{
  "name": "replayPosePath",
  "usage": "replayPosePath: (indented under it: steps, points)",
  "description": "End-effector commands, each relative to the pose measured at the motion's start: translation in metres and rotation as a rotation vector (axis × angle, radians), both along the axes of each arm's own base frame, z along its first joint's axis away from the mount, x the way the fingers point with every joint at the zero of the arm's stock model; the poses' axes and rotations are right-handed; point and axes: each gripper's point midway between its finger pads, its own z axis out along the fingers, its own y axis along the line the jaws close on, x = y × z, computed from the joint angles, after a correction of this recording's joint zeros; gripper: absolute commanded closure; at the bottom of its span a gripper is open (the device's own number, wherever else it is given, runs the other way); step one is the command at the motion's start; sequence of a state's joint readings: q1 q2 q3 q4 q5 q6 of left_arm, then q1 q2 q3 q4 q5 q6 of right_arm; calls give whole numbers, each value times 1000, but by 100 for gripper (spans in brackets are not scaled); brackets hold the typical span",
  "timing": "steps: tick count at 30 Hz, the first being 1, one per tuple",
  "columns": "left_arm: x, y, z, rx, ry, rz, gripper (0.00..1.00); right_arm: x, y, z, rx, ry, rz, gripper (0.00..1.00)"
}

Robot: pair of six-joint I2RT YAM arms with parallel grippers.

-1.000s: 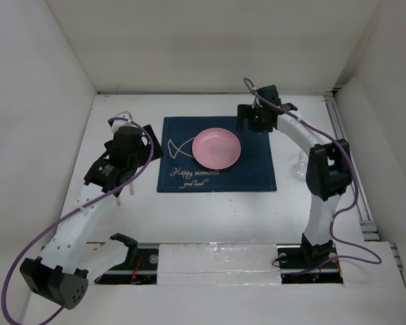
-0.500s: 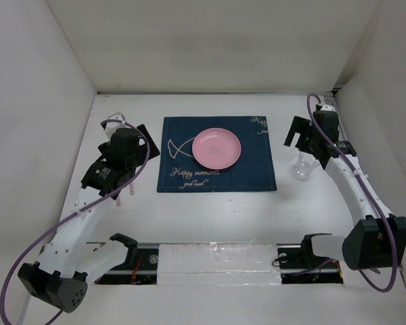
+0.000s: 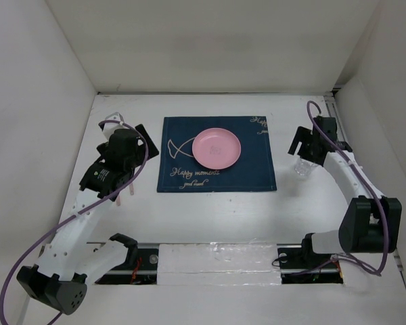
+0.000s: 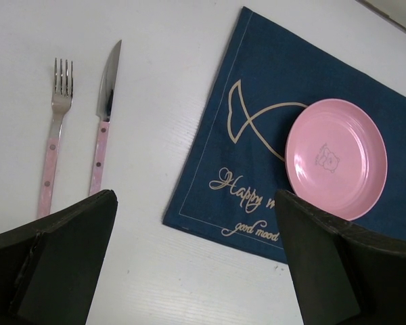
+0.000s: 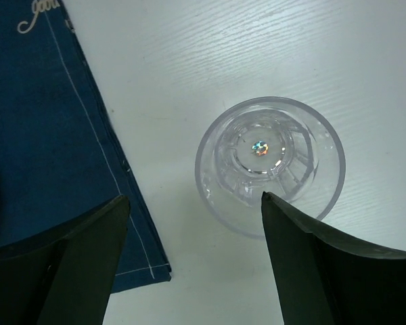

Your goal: Set the dinner table for one person

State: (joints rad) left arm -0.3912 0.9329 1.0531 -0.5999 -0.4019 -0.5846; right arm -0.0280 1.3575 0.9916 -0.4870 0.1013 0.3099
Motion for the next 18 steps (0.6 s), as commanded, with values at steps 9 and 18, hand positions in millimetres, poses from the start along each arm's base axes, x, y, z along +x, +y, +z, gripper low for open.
replayPosePath:
  steps: [9, 18]
  points:
    - [-2, 5, 5, -3, -29, 24, 0, 19, -13, -7, -34, -9, -35, 50]
    - [-1, 5, 3, 9, -20, 19, 0, 38, 0, 27, -106, -43, -22, 100]
